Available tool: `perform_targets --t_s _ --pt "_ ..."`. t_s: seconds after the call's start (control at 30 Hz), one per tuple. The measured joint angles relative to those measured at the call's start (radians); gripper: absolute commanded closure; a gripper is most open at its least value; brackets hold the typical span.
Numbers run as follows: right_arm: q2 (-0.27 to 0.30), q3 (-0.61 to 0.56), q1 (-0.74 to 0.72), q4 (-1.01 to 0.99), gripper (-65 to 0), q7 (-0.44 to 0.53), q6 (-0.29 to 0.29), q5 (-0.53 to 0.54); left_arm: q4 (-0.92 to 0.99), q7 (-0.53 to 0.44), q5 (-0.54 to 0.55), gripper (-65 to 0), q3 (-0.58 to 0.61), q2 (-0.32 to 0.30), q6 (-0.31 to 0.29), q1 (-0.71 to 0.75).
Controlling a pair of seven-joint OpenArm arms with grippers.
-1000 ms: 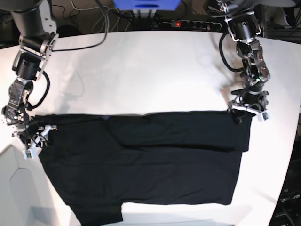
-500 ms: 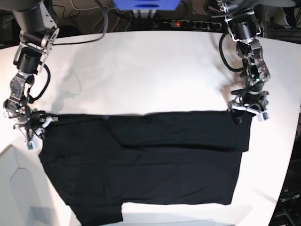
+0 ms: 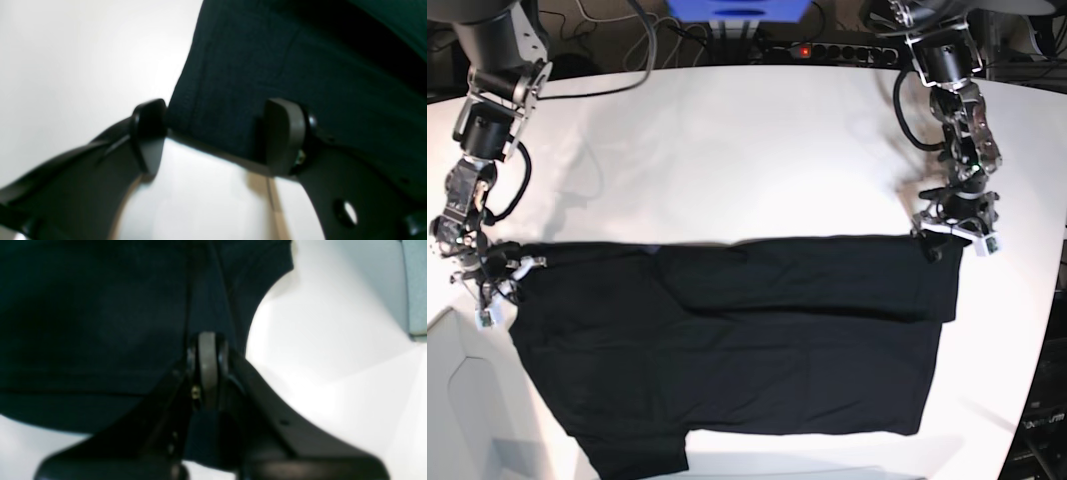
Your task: Fold the T-shirt properly
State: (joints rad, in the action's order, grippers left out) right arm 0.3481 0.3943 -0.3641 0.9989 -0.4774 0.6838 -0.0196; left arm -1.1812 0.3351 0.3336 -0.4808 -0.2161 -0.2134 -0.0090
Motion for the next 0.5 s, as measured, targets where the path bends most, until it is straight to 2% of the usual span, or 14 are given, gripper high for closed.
perform_targets --t_s 0.13,0.2,0.43,0.5 --pt "0.006 0.0 -0.026 -0.037 -20.9 0.004 -0.04 0.0 0.0 0.0 0.0 -43.5 0.0 0.0 0.0 0.0" --pt "0.006 0.0 -0.028 -0.054 -25.7 0.005 -0.044 0.0 0.0 0.0 0.0 -43.5 0.0 0.0 0.0 0.0" --pt "0.004 -0.003 -0.02 -0.062 -26.4 0.038 -0.046 0.0 0.0 0.0 0.0 -43.5 0.0 0.0 0.0 0.0" --pt "0.003 -0.003 -0.02 -0.063 -24.1 0.037 -0.045 0.0 0.0 0.0 0.0 -43.5 0.0 0.0 0.0 0.0"
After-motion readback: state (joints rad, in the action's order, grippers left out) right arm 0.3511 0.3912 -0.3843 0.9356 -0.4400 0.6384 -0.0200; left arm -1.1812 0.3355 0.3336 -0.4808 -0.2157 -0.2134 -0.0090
